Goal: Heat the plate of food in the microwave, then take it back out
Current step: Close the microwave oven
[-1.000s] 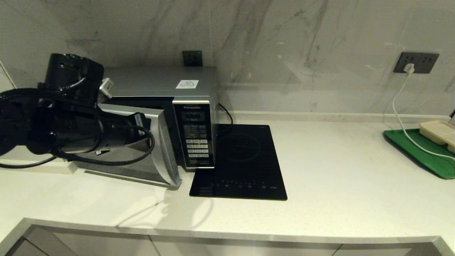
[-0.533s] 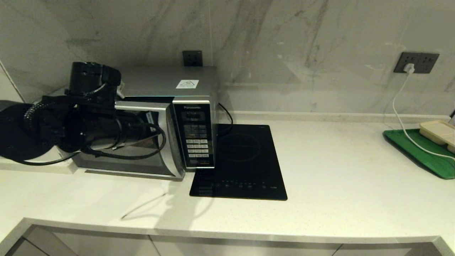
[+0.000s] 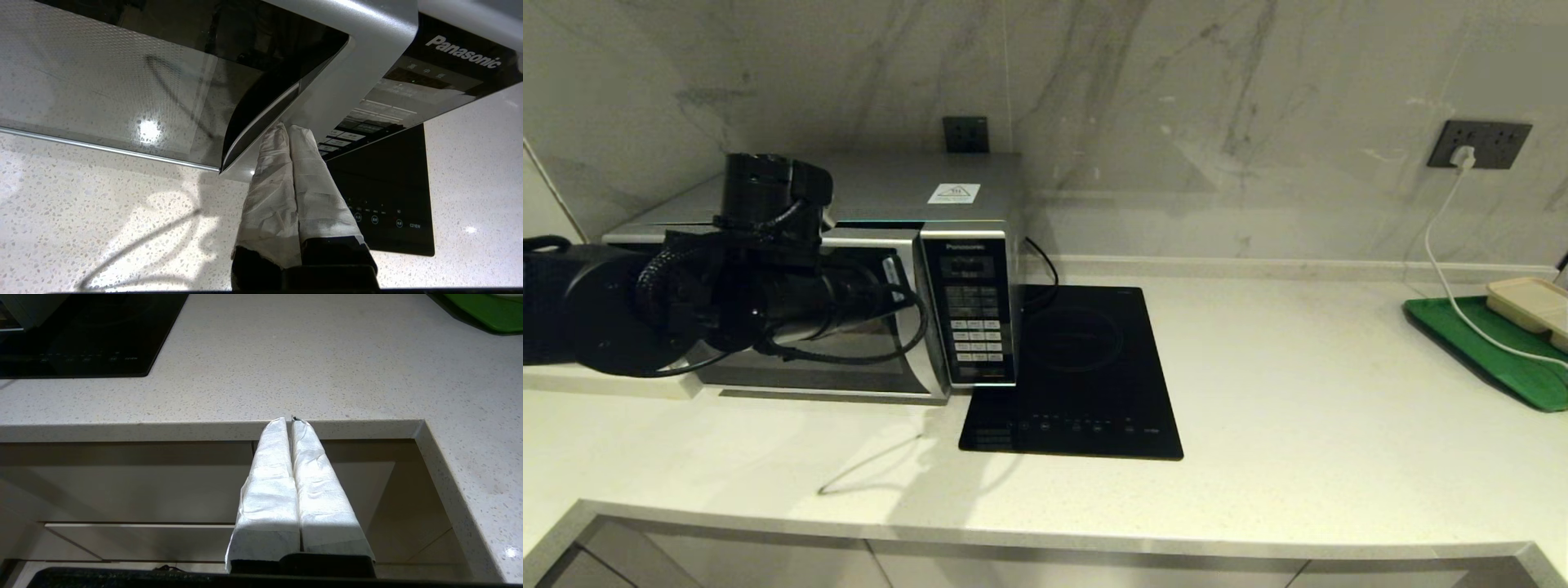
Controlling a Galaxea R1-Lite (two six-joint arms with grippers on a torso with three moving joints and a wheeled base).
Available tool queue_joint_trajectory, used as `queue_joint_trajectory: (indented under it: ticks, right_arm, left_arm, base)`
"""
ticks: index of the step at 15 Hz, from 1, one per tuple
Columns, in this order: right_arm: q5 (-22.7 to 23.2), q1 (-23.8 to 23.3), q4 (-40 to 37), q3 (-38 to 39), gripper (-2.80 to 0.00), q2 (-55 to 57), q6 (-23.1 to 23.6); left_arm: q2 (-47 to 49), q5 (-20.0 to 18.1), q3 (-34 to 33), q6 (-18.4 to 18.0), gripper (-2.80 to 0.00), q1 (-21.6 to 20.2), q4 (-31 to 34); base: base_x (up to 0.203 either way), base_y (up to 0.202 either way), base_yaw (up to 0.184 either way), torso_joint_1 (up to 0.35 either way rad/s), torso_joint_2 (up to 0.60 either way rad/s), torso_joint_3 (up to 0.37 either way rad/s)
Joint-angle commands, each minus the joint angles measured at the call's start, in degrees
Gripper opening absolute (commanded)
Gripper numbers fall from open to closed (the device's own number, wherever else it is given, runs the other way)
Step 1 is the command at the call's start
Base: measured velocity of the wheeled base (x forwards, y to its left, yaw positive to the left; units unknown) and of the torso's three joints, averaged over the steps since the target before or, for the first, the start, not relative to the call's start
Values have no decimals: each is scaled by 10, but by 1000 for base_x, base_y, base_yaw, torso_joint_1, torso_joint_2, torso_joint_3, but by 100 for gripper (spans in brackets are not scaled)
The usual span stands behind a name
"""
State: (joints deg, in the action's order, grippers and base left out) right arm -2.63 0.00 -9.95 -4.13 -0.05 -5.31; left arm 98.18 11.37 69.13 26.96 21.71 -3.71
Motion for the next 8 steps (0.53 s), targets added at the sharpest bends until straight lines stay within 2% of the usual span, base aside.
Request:
queue_joint_trajectory:
  ticks: [1, 8]
  right_arm:
    - [0, 0, -1, 0, -280, 0, 0]
    - [0, 0, -1, 0, -280, 0, 0]
  left_arm:
    - [17, 11, 0, -2, -280, 0, -20]
    - [21, 21, -1, -21, -280, 2, -28]
  base:
    - [0, 0, 0, 0, 0, 0]
    - [0, 0, 0, 0, 0, 0]
